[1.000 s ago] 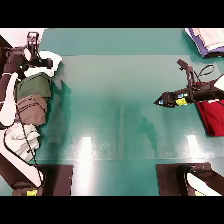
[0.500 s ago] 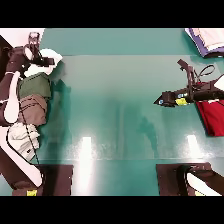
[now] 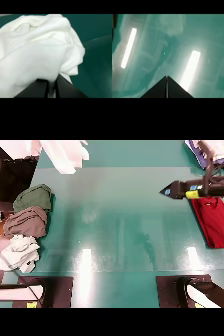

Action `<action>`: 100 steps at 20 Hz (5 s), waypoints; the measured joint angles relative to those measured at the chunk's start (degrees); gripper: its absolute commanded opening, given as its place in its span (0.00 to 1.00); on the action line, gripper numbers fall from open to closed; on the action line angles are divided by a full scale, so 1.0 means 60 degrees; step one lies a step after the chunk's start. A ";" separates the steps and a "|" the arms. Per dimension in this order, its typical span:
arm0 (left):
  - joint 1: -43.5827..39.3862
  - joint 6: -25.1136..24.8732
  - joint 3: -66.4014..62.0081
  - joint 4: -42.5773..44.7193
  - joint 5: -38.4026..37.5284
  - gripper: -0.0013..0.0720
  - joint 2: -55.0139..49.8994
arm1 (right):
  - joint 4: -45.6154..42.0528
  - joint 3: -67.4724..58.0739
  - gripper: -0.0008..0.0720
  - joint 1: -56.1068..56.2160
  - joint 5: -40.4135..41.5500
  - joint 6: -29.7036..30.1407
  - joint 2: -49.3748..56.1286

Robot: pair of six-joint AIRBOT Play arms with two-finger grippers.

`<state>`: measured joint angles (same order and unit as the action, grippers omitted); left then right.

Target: Fold the shirts.

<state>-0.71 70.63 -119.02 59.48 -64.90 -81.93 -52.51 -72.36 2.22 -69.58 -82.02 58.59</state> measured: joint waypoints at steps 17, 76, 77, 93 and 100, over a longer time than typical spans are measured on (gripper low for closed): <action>-0.1362 0.0033 0.7198 -0.0448 -0.1814 0.84 0.2379 | -0.0022 -0.3257 0.04 -0.0029 -0.1384 0.0004 -0.0004; -0.2313 0.1778 0.6604 0.3996 -0.3861 0.05 0.5533 | 0.0339 -0.0860 0.03 0.5253 0.1271 0.0973 0.5934; -0.2313 0.1792 0.6309 0.4255 -0.3807 0.05 0.5533 | -0.0229 -0.0863 0.03 0.4947 0.1082 0.0772 0.5472; -0.2313 0.2011 0.1865 0.4557 -0.3136 0.05 0.5537 | -0.2980 -0.4273 0.03 0.0415 0.0532 -0.0007 -0.0907; -0.2313 0.2022 -0.0419 0.2291 -0.3115 0.05 0.5548 | -0.3005 -0.7012 0.03 -0.1381 0.0576 0.0229 -0.1942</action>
<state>-14.59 82.76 -121.54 73.23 -83.59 -48.64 -70.54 -114.43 -6.07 -66.13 -80.64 46.94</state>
